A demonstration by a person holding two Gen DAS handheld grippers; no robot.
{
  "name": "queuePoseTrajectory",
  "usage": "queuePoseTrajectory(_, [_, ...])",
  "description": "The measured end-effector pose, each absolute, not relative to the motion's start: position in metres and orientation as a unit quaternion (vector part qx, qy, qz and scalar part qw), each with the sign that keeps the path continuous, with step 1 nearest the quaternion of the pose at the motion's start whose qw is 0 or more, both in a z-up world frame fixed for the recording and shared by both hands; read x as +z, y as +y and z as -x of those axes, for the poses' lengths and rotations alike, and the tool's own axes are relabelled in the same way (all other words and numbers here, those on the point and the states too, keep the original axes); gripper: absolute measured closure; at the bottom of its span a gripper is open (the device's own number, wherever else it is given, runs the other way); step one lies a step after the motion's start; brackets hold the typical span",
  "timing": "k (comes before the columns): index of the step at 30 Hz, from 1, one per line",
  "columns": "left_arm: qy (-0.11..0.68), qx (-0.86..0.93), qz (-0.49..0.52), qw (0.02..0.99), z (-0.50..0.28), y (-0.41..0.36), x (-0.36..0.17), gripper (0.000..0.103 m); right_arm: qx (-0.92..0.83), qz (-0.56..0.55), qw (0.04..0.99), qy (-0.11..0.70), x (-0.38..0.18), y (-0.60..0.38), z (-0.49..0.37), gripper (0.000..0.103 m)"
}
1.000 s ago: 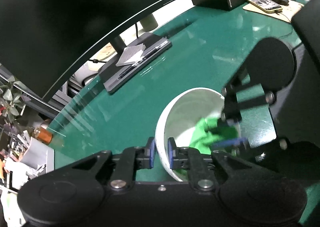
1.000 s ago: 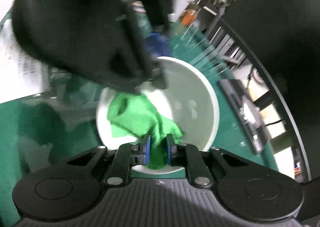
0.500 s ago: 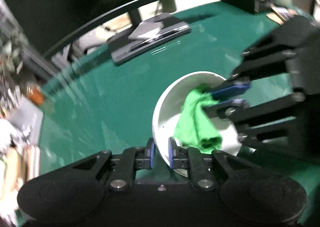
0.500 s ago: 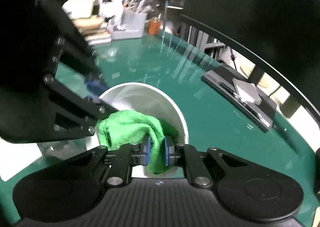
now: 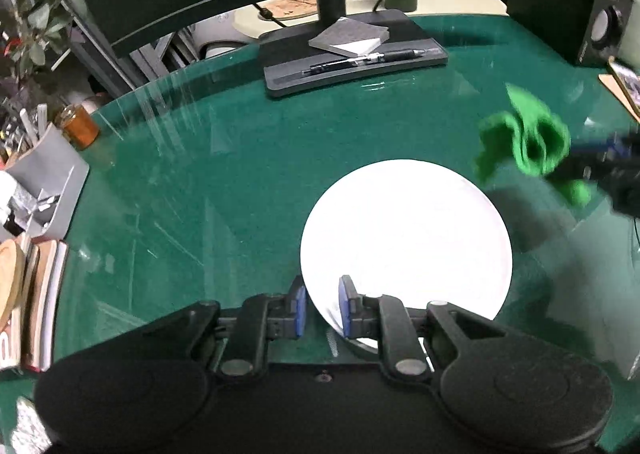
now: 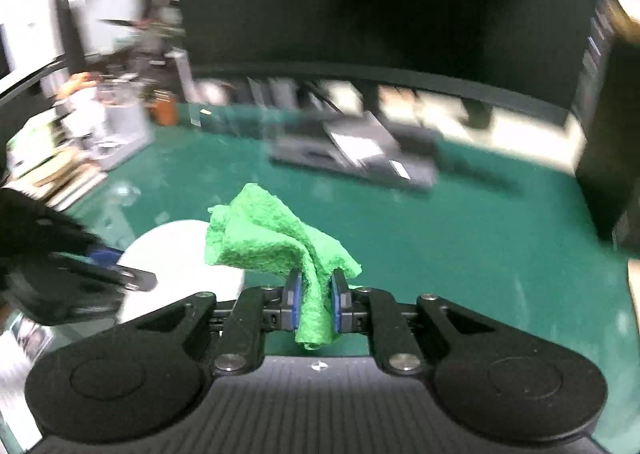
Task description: Clean bowl
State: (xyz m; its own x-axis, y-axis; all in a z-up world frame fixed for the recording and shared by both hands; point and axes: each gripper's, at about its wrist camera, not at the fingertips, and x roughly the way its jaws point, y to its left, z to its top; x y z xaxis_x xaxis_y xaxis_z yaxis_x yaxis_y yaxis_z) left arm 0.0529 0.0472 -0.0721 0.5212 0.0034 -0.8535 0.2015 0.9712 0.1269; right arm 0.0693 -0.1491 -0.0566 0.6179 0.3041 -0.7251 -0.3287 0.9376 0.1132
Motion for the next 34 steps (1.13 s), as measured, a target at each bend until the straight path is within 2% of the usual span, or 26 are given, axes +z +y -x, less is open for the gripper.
queuePoseTrajectory(2, [0.48,-0.053,-0.098,0.87,-0.049,0.05,-0.067,0.073,0.158,0.007,0.893,0.422,-0.066,-0.152,-0.069,0.089])
queuePoseTrajectory(3, [0.476,-0.05,-0.095,0.873,-0.046,0.051,-0.064,0.063,0.153,0.002,0.888,0.434,-0.072,-0.153,-0.068,0.088])
queuePoseTrajectory(5, [0.464,-0.045,-0.082,0.881,-0.038,0.056,-0.053,0.052,0.142,-0.007,0.879,0.455,-0.083,-0.154,-0.067,0.074])
queuePoseTrajectory(7, [0.452,-0.039,-0.076,0.888,-0.033,0.06,-0.044,0.035,0.14,-0.019,0.874,0.464,-0.085,-0.153,-0.065,0.062])
queuePoseTrajectory(8, [0.446,-0.037,-0.075,0.891,-0.031,0.06,-0.039,0.028,0.137,-0.019,0.876,0.462,-0.082,-0.152,-0.062,0.051])
queuePoseTrajectory(9, [0.44,-0.035,-0.075,0.894,-0.029,0.06,-0.036,0.017,0.134,-0.019,0.877,0.46,-0.079,-0.151,-0.06,0.044])
queuePoseTrajectory(10, [0.432,-0.033,-0.073,0.898,-0.025,0.06,-0.03,0.011,0.131,-0.019,0.879,0.459,-0.075,-0.149,-0.057,0.03])
queuePoseTrajectory(11, [0.424,-0.031,-0.072,0.902,-0.021,0.06,-0.024,0.009,0.123,-0.019,0.881,0.457,-0.069,-0.149,-0.054,0.022])
queuePoseTrajectory(13, [0.415,-0.033,-0.069,0.907,-0.017,0.06,-0.017,0.0,0.11,-0.02,0.887,0.448,-0.057,-0.148,-0.047,0.018])
queuePoseTrajectory(15, [0.409,-0.035,-0.067,0.909,-0.012,0.058,-0.011,0.0,0.087,-0.02,0.889,0.449,-0.045,-0.147,-0.039,0.012])
queuePoseTrajectory(16, [0.413,-0.033,-0.063,0.908,-0.011,0.056,-0.007,0.0,0.073,-0.021,0.887,0.456,-0.042,-0.146,-0.036,0.004])
queuePoseTrajectory(17, [0.417,-0.031,-0.059,0.906,-0.01,0.055,-0.004,0.0,0.061,-0.023,0.885,0.461,-0.038,-0.146,-0.034,0.0])
queuePoseTrajectory(24, [0.432,-0.036,-0.045,0.9,0.006,0.042,0.014,0.0,-0.008,0.013,0.873,0.487,-0.024,-0.14,-0.012,0.0])
queuePoseTrajectory(30, [0.451,-0.013,-0.018,0.892,0.005,0.035,0.014,0.0,0.002,0.006,0.871,0.492,-0.023,-0.143,0.005,0.0])
queuePoseTrajectory(34, [0.449,-0.006,-0.036,0.893,0.012,0.026,0.016,0.0,0.018,0.014,0.867,0.497,-0.021,-0.14,0.005,0.0])
